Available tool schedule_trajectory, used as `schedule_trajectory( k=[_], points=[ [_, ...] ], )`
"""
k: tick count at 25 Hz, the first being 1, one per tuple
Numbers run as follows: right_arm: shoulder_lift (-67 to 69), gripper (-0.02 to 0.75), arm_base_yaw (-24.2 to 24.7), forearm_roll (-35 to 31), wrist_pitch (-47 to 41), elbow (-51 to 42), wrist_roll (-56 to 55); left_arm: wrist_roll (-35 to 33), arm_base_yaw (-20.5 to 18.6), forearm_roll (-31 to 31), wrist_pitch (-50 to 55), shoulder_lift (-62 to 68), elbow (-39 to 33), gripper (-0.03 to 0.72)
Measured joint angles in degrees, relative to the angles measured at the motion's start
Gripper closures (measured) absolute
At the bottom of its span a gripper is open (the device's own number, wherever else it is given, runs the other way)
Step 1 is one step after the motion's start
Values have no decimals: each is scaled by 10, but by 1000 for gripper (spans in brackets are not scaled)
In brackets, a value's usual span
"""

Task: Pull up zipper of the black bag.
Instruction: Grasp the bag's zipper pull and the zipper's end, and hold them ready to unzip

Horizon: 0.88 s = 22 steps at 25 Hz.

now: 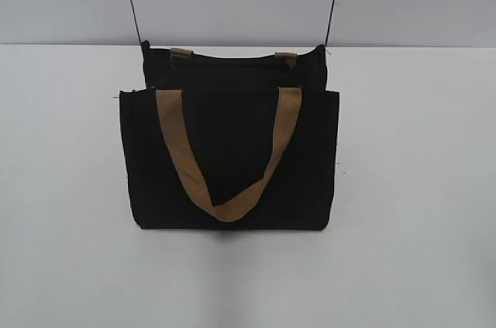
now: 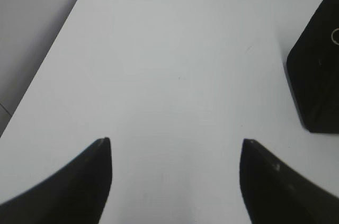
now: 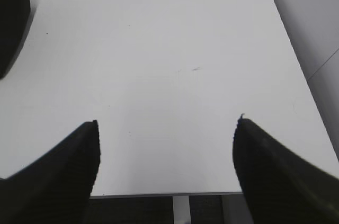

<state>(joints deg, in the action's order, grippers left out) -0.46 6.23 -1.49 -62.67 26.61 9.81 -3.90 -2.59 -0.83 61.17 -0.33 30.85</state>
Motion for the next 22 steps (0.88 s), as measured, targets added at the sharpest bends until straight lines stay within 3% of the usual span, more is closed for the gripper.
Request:
schedule_trajectory(
  k=[22],
  points=[
    [0,144,0,0,0,0,0,0,0,0,0,0,0,126]
  ],
)
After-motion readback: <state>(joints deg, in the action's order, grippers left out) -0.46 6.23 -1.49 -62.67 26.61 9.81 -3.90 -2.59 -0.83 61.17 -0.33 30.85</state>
